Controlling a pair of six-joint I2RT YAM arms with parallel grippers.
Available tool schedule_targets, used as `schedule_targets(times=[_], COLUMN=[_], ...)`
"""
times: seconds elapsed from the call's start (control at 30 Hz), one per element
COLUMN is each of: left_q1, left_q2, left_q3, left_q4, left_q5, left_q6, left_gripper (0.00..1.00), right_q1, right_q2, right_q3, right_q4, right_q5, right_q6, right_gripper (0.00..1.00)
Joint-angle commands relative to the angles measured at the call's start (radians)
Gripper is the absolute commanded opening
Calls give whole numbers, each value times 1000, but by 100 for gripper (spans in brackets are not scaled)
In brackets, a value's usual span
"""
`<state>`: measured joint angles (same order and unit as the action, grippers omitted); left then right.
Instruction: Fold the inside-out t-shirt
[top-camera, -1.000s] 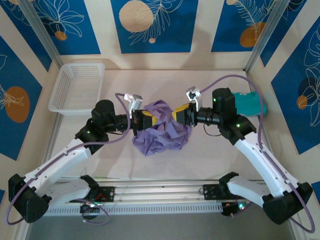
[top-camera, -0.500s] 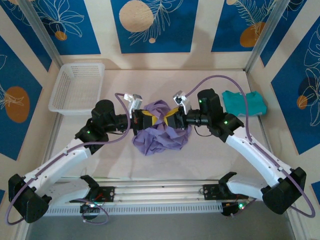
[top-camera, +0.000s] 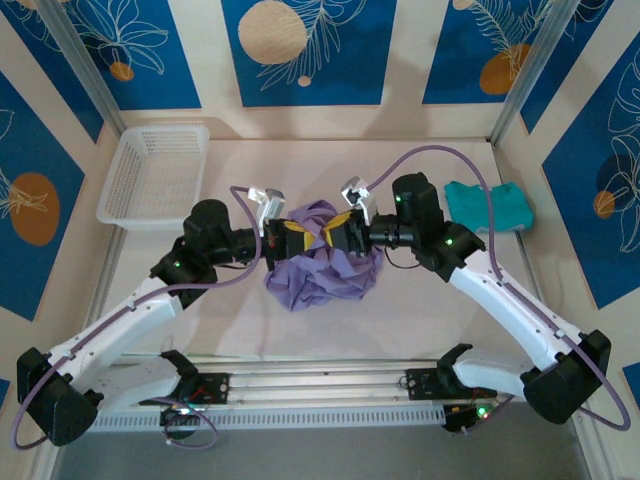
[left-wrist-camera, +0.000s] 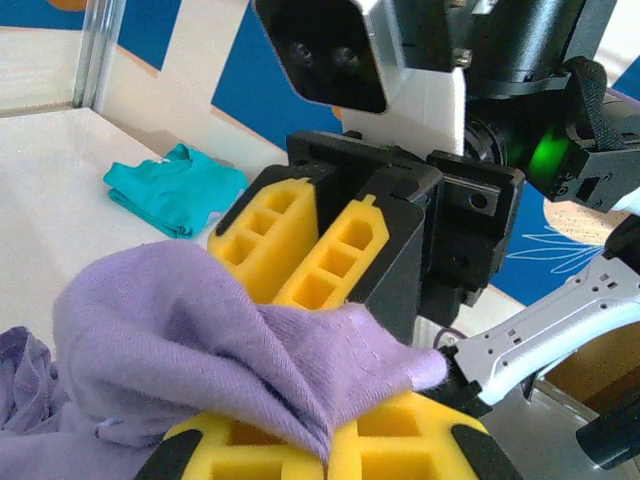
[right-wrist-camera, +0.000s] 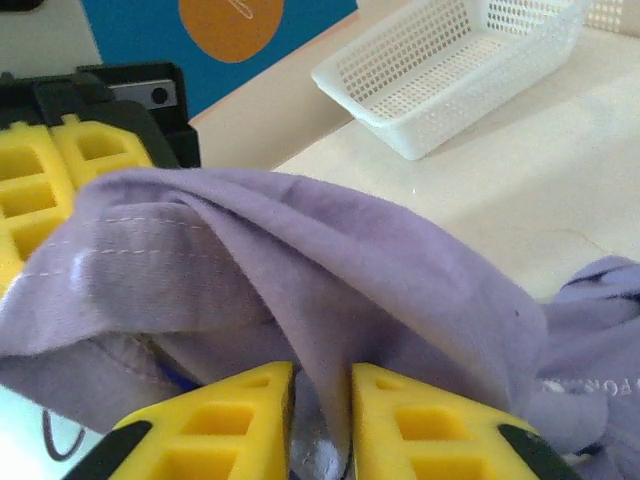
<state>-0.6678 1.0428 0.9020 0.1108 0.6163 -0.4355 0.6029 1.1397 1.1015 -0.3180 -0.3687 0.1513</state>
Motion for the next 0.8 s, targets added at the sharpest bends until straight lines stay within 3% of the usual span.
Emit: schedule_targets(times=[0.0, 0.03, 0.2, 0.37, 0.53, 0.77], left_q1=[10, 10, 34, 41, 35, -36], left_q2=[3, 3, 3, 5, -20, -124], left_q3=[-2, 1, -6, -5, 0, 18], left_q4=[-9, -23, -57, -127, -217, -346], left_q5=[-32, -52, -143, -270, -366, -590], left_q6=[30, 33, 22, 57, 101, 206], left_gripper=[0, 0, 0, 24, 47, 62], right_q1=[6, 5, -49, -75, -77, -91], right_q2=[-1, -5, -50, -32, 12, 69], right_q3=[42, 49, 50, 6, -3, 4], right_q4=[3, -6, 17, 173, 217, 242], right_q5=[-32, -40, -161, -315, -309, -297], right_q6=[-7, -9, 52, 223, 295, 364], right_gripper=[5, 0, 0, 0, 0, 0])
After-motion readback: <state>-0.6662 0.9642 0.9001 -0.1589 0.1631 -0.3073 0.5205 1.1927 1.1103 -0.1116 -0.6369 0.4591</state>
